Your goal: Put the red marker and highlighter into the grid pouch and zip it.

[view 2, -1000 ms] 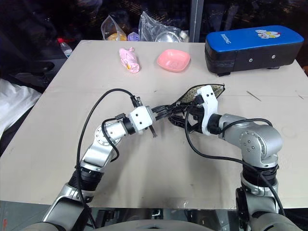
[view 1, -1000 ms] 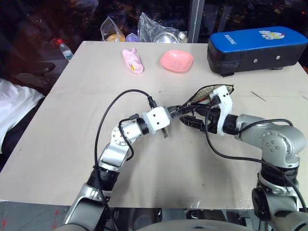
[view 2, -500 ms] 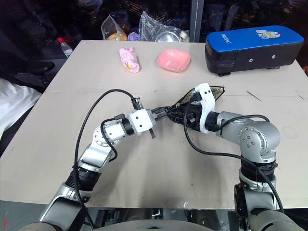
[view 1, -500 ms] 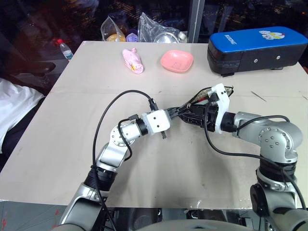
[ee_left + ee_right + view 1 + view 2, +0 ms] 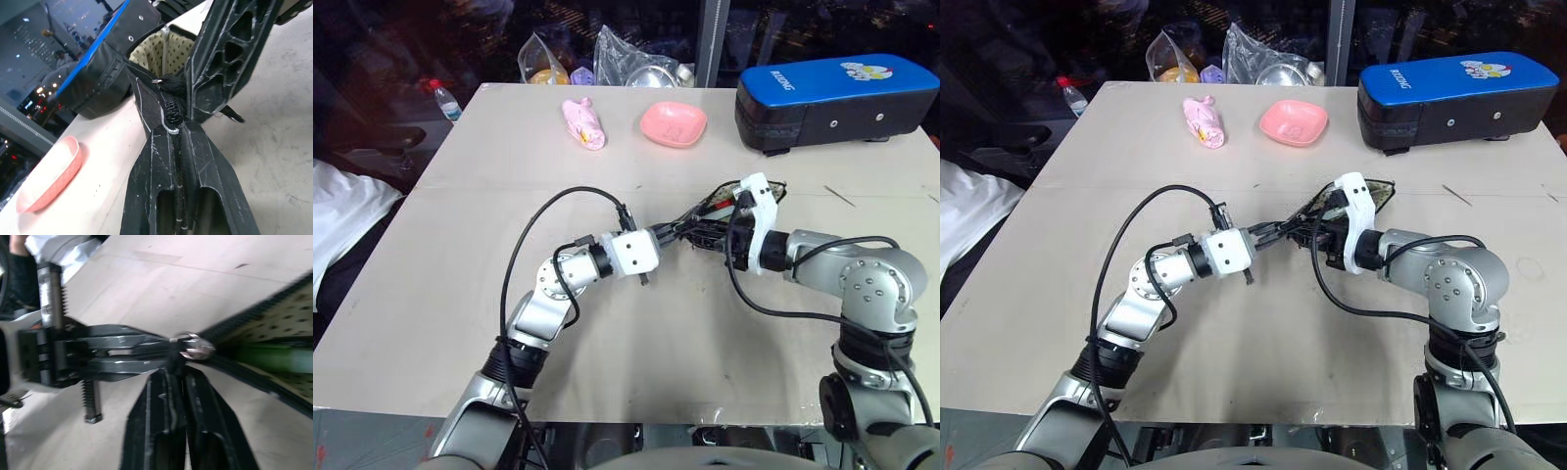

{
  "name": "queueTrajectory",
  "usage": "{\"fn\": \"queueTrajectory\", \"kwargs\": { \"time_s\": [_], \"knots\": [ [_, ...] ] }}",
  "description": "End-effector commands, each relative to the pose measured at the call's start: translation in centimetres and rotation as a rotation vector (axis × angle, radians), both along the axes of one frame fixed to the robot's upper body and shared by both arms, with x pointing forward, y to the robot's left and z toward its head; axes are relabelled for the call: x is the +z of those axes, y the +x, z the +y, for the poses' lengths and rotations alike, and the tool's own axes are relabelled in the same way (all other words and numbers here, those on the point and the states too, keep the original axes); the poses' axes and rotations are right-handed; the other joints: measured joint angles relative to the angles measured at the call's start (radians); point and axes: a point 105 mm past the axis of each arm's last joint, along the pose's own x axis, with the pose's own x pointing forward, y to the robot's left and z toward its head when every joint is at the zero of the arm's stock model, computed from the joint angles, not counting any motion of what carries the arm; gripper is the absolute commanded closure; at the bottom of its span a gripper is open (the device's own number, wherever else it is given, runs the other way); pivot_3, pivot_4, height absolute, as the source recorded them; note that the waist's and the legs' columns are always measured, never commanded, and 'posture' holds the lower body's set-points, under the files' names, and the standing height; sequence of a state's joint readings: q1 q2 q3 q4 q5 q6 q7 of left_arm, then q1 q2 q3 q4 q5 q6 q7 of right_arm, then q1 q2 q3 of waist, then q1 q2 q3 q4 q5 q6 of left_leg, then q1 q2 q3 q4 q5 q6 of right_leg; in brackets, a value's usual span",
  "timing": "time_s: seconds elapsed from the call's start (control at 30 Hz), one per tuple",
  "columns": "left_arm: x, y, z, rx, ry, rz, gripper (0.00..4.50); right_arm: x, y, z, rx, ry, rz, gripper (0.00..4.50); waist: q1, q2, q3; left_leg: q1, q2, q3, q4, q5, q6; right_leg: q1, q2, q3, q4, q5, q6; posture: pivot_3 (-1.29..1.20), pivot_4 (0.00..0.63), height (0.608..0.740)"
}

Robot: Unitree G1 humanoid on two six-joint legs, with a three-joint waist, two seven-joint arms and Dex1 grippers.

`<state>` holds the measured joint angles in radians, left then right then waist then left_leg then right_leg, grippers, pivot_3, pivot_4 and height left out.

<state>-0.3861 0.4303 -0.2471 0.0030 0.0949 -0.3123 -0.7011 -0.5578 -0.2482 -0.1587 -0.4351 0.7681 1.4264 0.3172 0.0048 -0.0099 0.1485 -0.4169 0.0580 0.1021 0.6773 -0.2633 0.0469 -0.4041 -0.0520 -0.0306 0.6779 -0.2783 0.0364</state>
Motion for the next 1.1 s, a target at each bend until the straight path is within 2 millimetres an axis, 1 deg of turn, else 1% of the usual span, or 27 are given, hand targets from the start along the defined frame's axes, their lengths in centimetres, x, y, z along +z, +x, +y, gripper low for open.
{"fn": "queueTrajectory", "kwargs": {
  "time_s": [0.03,0.23,0.43,0.57,0.7,0.9,1.1],
  "knots": [
    [0.1,-0.9,-0.9,-0.056,0.01,-0.023,4.5,1.7,0.2,-0.2,-0.023,0.034,-0.062,4.41,-0.002,0.0,0.0,0.0,0.0,0.0,0.0,0.0,0.0,0.0,0.0,0.0,0.0,0.0,0.0,0.0,0.15,0.737],
    [0.0,-0.7,-0.6,-0.03,0.002,-0.021,4.5,1.4,0.4,-0.5,-0.058,0.043,-0.045,4.41,-0.007,0.0,0.0,0.0,0.0,0.0,-0.001,0.0,0.0,0.0,0.0,0.0,0.0,0.0,0.0,0.0,0.15,0.737],
    [0.0,-0.1,-0.1,0.004,-0.005,-0.016,4.5,1.5,0.5,-1.0,-0.101,0.098,-0.023,4.41,-0.013,0.0,0.0,0.0,0.0,0.0,-0.001,0.0,0.0,0.0,0.0,0.0,0.0,0.0,0.0,0.0,0.15,0.737],
    [-0.1,-0.2,0.0,0.008,-0.005,-0.011,4.5,1.7,1.2,-1.5,-0.195,0.182,0.005,4.41,-0.016,0.0,0.0,0.0,0.0,0.0,-0.002,0.0,0.0,0.0,0.0,0.0,0.0,0.0,0.0,0.0,0.15,0.737],
    [-0.3,-0.2,0.1,0.01,-0.008,-0.006,4.5,2.2,1.8,-2.0,-0.308,0.301,0.037,4.41,-0.017,0.0,0.0,0.001,0.0,0.0,-0.003,0.0,0.0,0.0,0.0,0.0,0.0,0.0,0.0,0.0,0.15,0.737],
    [-0.4,-0.2,0.1,0.009,-0.008,-0.001,4.5,3.0,2.6,-3.2,-0.435,0.348,0.02,4.41,-0.018,0.0,0.0,0.001,0.0,0.0,-0.005,0.002,-0.004,-0.001,0.0,0.0,-0.001,0.0,0.0,0.0,0.15,0.737],
    [-0.4,-0.2,0.0,0.006,-0.009,0.002,4.5,4.1,3.3,-3.9,-0.507,0.44,0.009,4.41,-0.019,0.0,0.0,0.001,0.0,0.001,-0.006,0.002,-0.004,-0.002,0.0,0.001,-0.001,0.0,0.0,0.0,0.15,0.737]
  ]
}}
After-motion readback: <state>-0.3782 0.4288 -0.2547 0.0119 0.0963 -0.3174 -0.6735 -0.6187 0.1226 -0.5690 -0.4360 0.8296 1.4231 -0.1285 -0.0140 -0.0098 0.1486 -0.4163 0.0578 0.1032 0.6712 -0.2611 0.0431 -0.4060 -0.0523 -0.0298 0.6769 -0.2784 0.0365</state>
